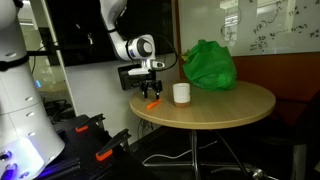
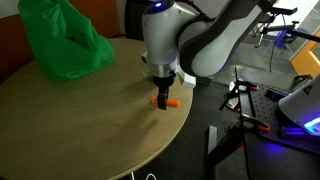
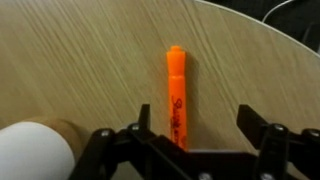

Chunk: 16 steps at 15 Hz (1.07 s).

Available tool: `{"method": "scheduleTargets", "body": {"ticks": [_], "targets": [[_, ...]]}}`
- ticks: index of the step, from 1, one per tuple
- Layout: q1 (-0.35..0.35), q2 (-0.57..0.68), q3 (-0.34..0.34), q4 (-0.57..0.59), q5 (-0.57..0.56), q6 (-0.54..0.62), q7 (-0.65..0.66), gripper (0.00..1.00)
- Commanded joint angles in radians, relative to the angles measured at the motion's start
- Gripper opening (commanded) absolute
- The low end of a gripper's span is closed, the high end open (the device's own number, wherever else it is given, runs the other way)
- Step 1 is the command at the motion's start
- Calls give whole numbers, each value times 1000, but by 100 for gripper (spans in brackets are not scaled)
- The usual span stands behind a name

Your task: Put the sharpie in the bowl

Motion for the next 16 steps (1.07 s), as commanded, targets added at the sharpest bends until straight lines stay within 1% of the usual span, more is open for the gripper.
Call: {"method": "scheduleTargets", "body": {"ticks": [1,3,4,6,10,11,12,13,15,16], "targets": [[59,61,-57,76,-30,-31,69,68],[71,80,-75,95,-30,-28,77,55],[63,85,-68,101,-17,-36,60,46],[52,92,-57,105,-4,-38,40,31],[56,81,-51,94,-12,-34,27,2],[51,76,-46,92,-11,-35,13,1],[39,65,-36,84,-13,-30,-22,5],[26,55,-27,76,-13,-19,-60,5],[-18,16,10,50,-18,6,-198,5],[-47,-5,37,39,0,10,-268,5]]}}
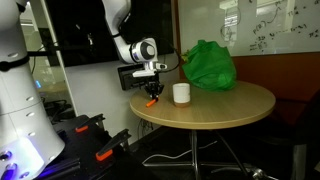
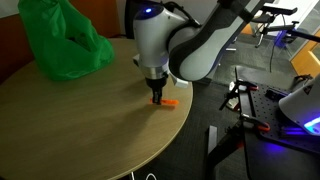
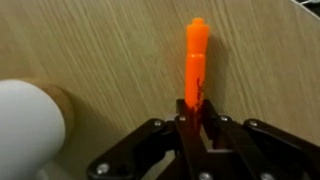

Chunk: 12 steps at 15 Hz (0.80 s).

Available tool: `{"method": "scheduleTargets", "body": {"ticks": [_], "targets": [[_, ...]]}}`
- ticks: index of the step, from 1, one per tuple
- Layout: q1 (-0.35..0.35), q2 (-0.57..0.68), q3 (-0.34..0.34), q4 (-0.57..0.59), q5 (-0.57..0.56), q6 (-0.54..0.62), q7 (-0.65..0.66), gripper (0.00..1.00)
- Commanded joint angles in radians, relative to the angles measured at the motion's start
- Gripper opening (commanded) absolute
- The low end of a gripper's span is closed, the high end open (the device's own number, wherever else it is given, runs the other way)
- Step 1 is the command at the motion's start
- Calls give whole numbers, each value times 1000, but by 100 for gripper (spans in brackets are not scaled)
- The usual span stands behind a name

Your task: Put the sharpie in the bowl

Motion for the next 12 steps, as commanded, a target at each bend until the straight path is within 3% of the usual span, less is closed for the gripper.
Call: {"method": "scheduleTargets", "body": {"ticks": [1,4,8,11,12], "targets": [[-105,-94,95,-61,21,19,-224,5],[-217,-166,209,-95,122,10,-453,5],[-360,-231,361,-123,350,-46,-808,5],[-354,-288,339,-148,398,-94,-888,5],[-321,-241,314,-116,386,-59,-856,20]]}}
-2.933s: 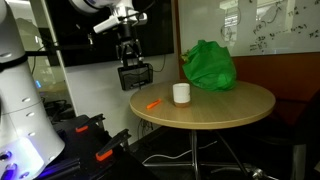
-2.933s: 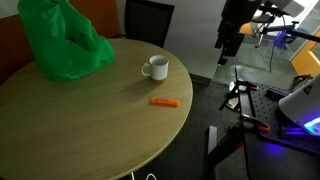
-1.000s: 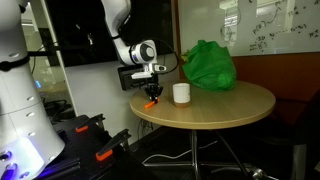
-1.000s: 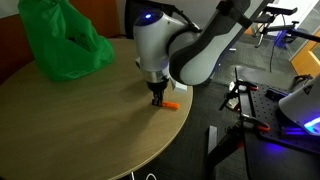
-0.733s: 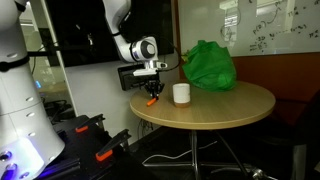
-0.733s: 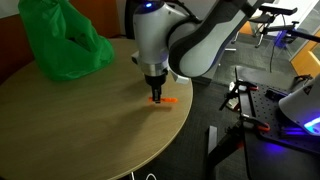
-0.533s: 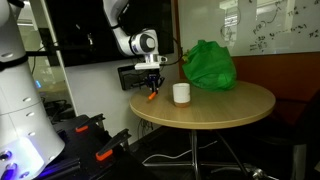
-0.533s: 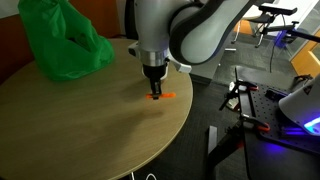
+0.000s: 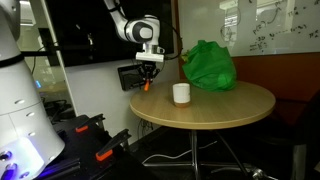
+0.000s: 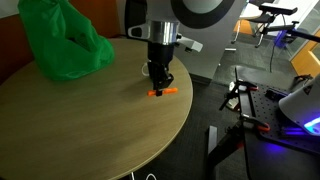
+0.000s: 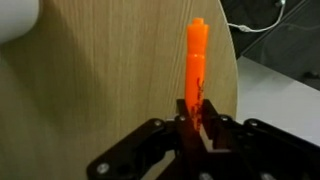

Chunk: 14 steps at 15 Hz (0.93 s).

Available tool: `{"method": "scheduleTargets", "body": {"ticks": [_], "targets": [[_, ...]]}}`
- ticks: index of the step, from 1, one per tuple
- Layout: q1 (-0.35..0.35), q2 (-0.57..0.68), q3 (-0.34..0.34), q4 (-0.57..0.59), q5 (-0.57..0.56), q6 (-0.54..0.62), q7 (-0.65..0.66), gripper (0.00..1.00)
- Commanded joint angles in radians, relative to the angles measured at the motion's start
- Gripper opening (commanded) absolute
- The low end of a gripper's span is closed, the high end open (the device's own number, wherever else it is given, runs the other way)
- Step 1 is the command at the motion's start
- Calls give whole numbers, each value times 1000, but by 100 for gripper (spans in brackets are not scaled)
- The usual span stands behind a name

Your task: Put the sharpie in the bowl

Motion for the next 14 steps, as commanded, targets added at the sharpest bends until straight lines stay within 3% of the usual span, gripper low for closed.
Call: {"method": "scheduleTargets", "body": {"ticks": [1,5,6,10,14], "targets": [[31,-15,-35,-2,20,-16,-20,20],[35,-29,-37,-16,20,-20,-21,20],[34,-29,-37,-16,20,-20,-21,5],[-40,14,17,57,213,-60,-285,5],[-71,45,-8,156,349,-189,-522,5]]}}
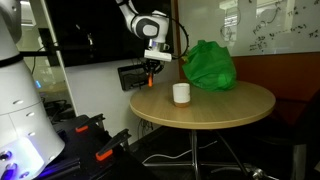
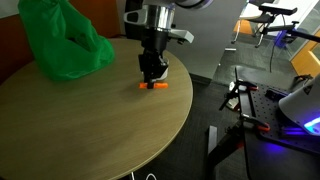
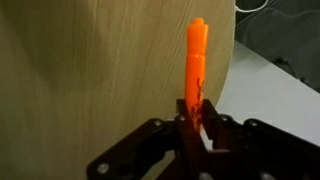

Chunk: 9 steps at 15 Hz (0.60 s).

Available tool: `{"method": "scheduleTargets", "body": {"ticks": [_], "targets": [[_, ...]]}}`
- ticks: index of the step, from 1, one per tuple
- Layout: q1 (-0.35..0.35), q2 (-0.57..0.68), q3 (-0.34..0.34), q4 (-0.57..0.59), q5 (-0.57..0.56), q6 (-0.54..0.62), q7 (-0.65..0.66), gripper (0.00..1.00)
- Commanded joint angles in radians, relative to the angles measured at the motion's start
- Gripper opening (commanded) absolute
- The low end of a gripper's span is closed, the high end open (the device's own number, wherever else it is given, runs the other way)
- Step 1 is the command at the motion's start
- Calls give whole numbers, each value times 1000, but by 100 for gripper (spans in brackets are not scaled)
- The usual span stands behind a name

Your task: Put the sharpie in the bowl

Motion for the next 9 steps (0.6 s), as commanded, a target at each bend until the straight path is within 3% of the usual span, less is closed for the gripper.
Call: {"method": "scheduleTargets", "body": {"ticks": [1,5,9], "targets": [[-27,34,-19,94,95,-153,-162,5],[-24,48,-82,165,155,-250,-230,5],[-31,47,-131,200,201,-251,-300,5]]}}
